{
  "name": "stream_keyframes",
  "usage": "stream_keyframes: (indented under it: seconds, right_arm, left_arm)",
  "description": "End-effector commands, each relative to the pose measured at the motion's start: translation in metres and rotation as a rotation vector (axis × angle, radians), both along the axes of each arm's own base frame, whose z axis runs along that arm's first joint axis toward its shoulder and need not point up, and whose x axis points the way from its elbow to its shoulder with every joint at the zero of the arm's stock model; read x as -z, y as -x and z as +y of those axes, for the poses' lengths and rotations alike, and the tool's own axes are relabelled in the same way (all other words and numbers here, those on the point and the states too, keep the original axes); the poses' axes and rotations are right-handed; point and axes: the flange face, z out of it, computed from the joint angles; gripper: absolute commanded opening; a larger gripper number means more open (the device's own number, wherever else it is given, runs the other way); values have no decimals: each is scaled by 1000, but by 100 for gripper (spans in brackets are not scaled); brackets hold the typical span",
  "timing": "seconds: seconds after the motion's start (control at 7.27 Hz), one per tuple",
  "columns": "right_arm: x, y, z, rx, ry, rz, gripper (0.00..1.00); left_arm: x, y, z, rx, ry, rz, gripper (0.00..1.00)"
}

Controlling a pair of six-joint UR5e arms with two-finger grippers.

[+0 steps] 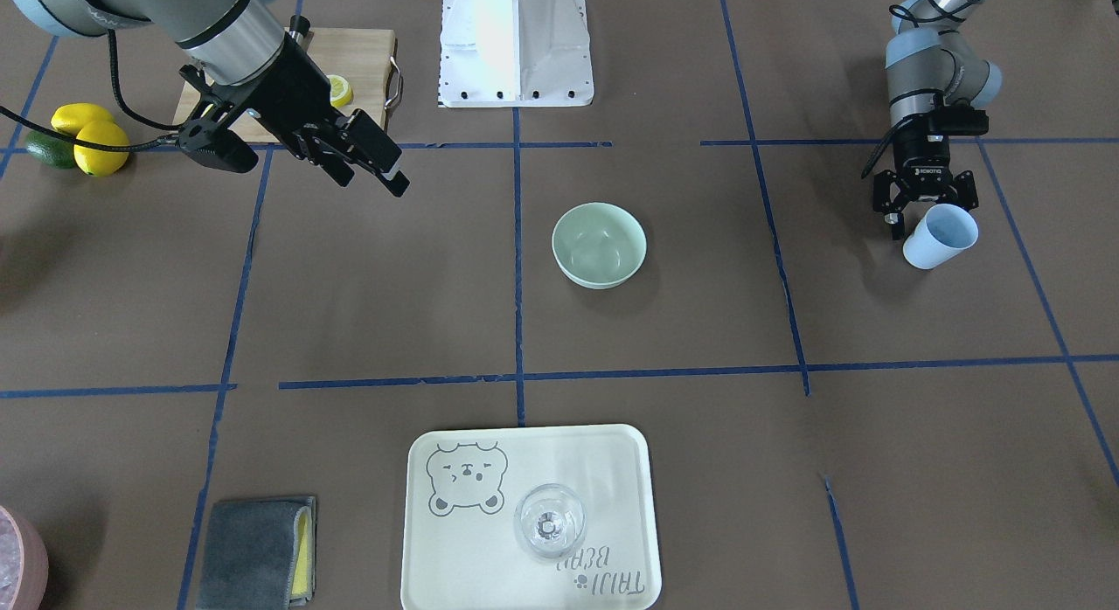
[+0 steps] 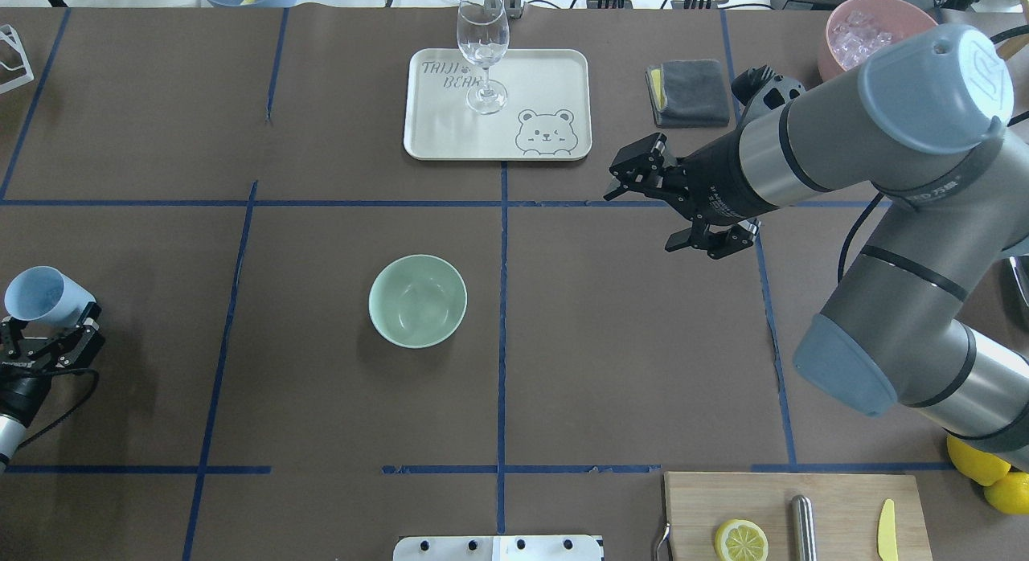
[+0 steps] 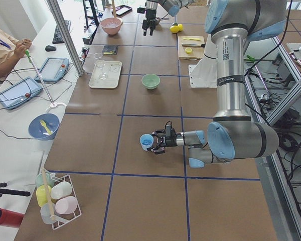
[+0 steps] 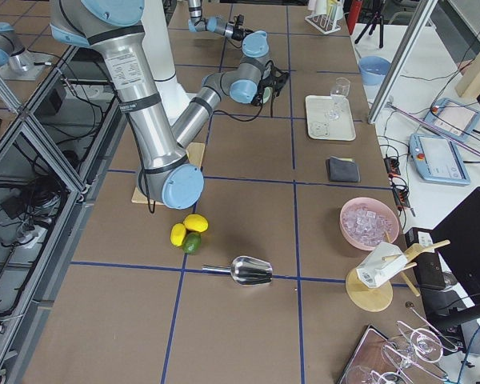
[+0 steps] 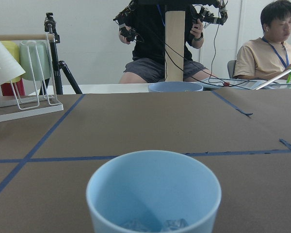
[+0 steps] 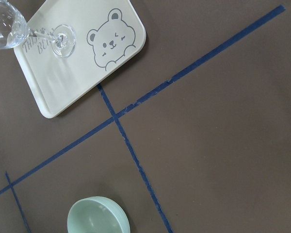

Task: Pour ice into bowl

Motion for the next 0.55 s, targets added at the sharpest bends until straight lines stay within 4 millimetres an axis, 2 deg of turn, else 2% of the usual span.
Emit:
stream_keyframes:
  seconds: [0.0,0.14,0.41]
  right_arm:
    - [-1,0,0,0,1,1,100]
    - [-1,0,0,0,1,1,100]
    - [-2,1,0,2,1,2,100]
  left_arm:
    - [6,-8,-21,53,8,-32,99]
    - [13,-17,-26,61,7,-26,99]
    - [6,-16,-28,70,11,-38,99]
